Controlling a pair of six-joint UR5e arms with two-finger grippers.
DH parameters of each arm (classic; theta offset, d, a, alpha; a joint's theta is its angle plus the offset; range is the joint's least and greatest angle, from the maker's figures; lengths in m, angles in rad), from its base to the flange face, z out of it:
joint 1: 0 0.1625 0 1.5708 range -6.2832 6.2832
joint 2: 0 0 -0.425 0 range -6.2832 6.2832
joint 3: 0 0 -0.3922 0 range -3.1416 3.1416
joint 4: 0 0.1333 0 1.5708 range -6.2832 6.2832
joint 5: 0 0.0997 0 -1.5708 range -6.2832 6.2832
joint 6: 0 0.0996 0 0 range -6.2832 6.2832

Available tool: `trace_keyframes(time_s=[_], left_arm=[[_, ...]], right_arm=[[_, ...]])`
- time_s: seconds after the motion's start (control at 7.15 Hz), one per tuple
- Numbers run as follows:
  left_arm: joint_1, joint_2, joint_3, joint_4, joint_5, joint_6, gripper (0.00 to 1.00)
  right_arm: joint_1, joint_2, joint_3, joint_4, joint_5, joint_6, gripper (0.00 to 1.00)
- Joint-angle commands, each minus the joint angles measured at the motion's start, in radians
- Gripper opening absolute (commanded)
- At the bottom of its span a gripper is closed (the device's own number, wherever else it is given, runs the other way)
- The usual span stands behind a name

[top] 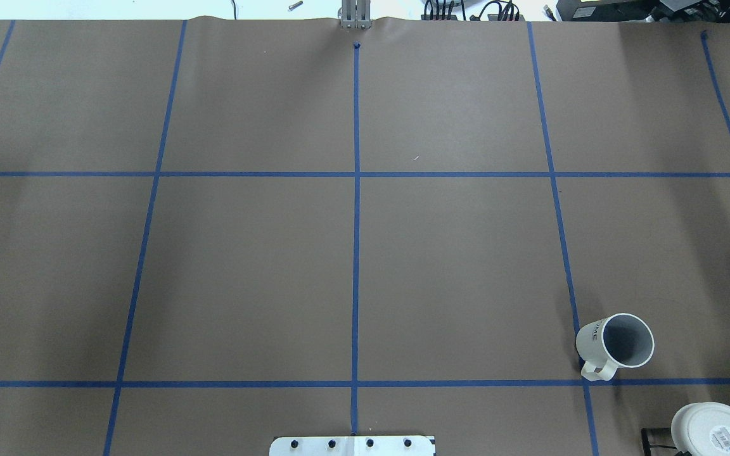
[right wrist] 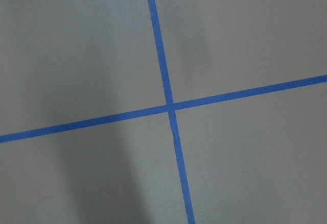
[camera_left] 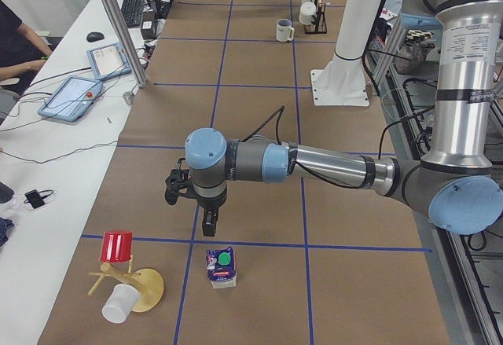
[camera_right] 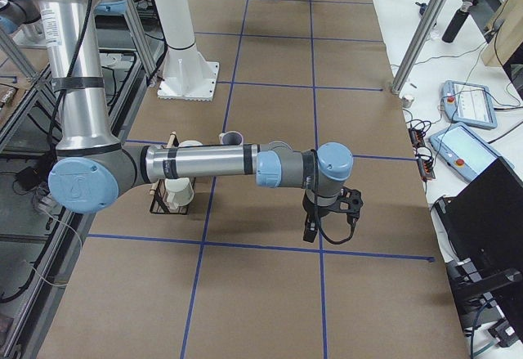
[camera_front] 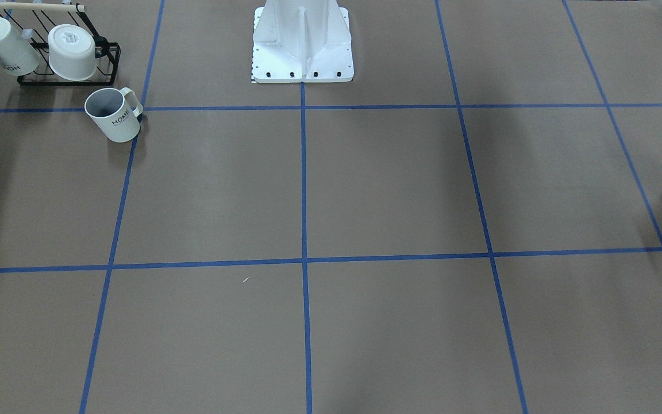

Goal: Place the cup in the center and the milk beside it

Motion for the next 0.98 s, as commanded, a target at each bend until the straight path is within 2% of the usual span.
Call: trace_keyframes(time_s=[0.0, 0.84], left_arm=[[0.000, 0.000, -0.003, 0.000, 0.000, -0.001, 0.99], [0.000, -0.002, 0.006, 0.000, 0.001, -0.001, 0.99]], right_arm=[[0.001, -0.009, 0.017, -0.004, 0.002, 0.000, 1.00], [0.001, -0.011, 0.017, -0.001, 0.000, 0.000, 1.00]])
